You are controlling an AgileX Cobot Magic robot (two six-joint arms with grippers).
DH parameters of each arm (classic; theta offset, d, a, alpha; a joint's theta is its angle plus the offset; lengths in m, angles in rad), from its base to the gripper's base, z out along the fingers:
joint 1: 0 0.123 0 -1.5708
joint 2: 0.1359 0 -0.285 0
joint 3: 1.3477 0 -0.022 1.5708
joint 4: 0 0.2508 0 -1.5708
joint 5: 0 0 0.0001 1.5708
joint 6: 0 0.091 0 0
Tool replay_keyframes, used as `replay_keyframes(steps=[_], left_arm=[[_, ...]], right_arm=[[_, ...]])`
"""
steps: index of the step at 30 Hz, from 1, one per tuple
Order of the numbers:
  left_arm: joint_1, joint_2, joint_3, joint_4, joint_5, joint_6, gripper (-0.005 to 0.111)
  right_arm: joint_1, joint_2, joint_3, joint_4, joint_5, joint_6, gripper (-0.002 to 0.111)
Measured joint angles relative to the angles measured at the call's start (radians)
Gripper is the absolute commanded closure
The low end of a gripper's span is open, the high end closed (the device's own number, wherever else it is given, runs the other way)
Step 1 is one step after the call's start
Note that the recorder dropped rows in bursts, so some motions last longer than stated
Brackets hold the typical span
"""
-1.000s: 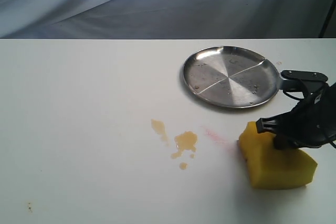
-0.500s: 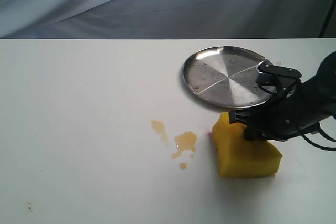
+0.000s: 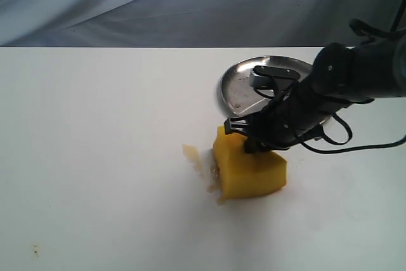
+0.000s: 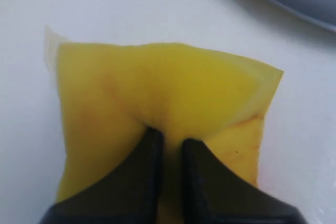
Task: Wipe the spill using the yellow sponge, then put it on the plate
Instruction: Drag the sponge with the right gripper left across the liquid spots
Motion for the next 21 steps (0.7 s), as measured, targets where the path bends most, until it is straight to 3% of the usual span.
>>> replay_keyframes(steps=[15, 21], left_arm=[[0.0, 0.0, 0.0, 0.0, 0.0, 0.0, 0.105], [0.0, 0.0, 0.0, 0.0, 0.0, 0.0, 0.105]], right_arm=[[0.151, 0.183, -0.274, 0.042, 0.061, 0.022, 0.108], [0.199, 0.202, -0.306, 0.048, 0.067, 0.022, 0.108]])
